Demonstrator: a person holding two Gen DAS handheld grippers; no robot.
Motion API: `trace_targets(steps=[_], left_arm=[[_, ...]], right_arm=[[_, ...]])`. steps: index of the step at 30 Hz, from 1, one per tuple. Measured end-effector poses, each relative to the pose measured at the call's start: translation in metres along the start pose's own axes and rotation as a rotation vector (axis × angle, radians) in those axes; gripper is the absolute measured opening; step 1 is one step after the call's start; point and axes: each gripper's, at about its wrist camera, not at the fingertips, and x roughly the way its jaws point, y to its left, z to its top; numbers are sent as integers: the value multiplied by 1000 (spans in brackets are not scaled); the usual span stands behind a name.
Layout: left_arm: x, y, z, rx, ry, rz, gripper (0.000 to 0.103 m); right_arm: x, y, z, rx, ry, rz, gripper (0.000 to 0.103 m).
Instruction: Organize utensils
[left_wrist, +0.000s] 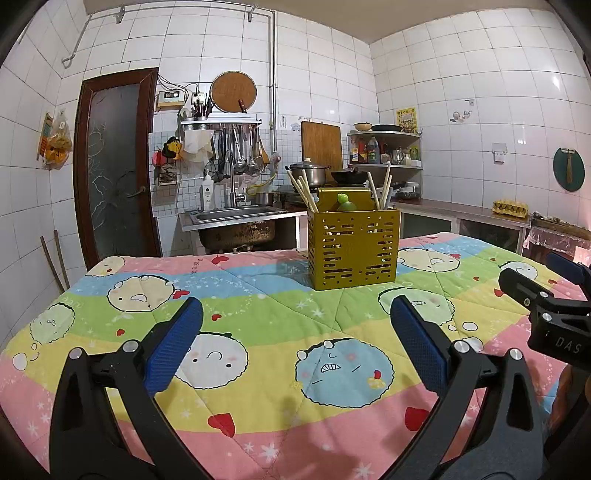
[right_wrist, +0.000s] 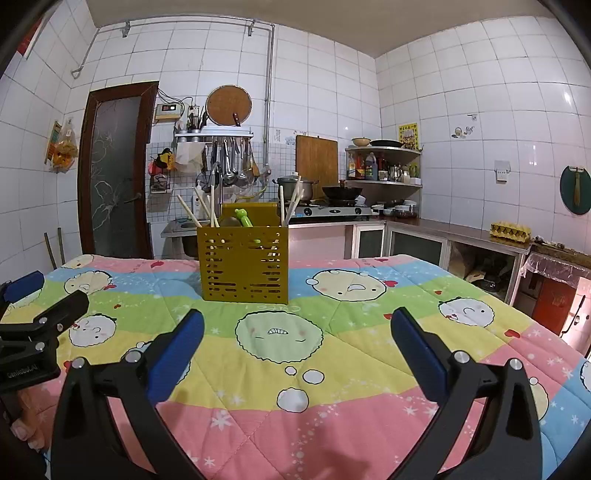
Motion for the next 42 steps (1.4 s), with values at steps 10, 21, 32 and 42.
trace_targets(steps=[10,21,32,42], left_arm=[[-1,-1,0,3,-6,0,98],[-2,0,1,4,-9,-1,98],[-2,0,3,6,-13,0,98],[-2,0,3,6,-14,0,98]], right_arm=[[0,0,0,1,-1,0,99],[-1,-1,-1,1,-2,-1,99],[-1,-1,0,1,-3,-1,99],[0,-1,1,2,-8,-5,99]])
